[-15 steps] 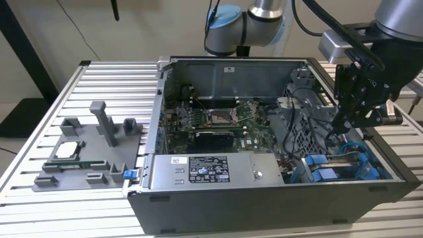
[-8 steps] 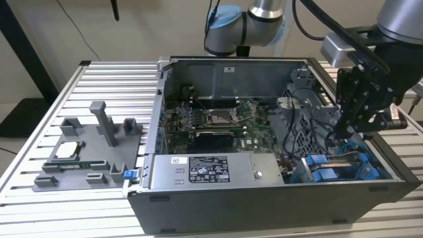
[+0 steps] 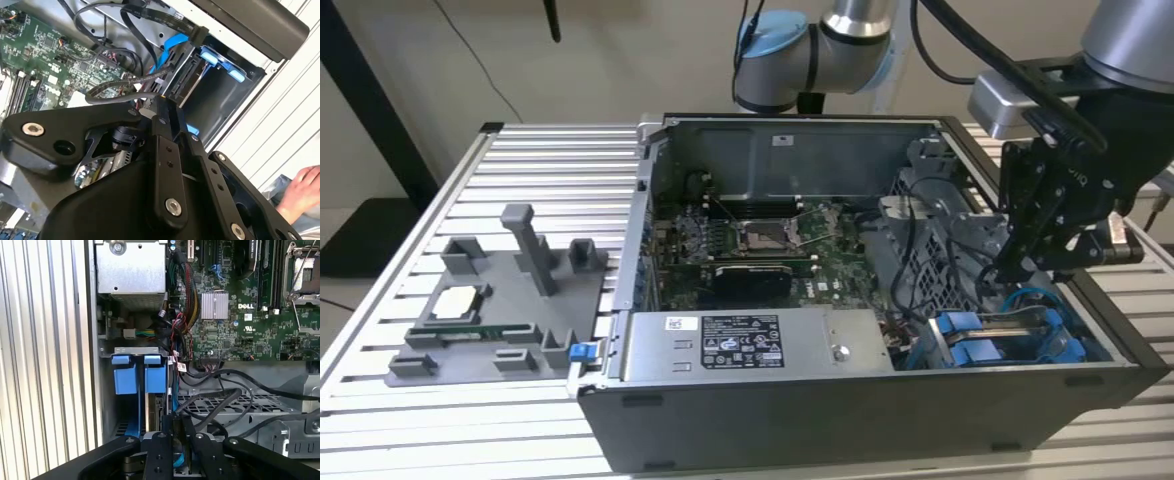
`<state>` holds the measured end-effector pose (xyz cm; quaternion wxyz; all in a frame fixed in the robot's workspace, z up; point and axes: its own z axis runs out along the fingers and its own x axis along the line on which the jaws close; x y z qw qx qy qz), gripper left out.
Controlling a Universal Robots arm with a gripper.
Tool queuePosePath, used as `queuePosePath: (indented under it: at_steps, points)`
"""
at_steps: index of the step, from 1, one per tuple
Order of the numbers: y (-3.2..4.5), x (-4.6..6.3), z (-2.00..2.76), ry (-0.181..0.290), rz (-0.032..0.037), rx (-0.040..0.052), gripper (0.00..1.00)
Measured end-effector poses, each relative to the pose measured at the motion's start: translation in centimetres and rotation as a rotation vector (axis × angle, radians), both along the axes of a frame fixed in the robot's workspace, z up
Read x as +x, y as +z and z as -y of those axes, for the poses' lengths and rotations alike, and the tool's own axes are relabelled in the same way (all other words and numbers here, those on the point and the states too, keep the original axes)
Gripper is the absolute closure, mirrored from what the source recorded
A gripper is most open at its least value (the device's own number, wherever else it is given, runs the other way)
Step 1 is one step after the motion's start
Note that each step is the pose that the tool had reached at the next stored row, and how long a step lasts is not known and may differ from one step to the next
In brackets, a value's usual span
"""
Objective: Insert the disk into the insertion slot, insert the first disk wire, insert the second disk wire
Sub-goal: 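Insert the disk into the insertion slot, then insert the first disk wire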
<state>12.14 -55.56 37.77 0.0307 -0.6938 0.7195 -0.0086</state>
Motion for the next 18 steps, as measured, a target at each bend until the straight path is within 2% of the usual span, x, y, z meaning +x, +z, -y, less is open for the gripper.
queuePosePath:
  at_steps: [3,11,18]
  points:
    - [-0.17,0.05,0.03,0.0,0.0,-0.0001,1.0]
    - [-0.77,0.28,0.21,0.0,-0.0003,-0.0125,1.0]
    - [-0.97,0.35,0.37,0.0,-0.0003,-0.0126,1.0]
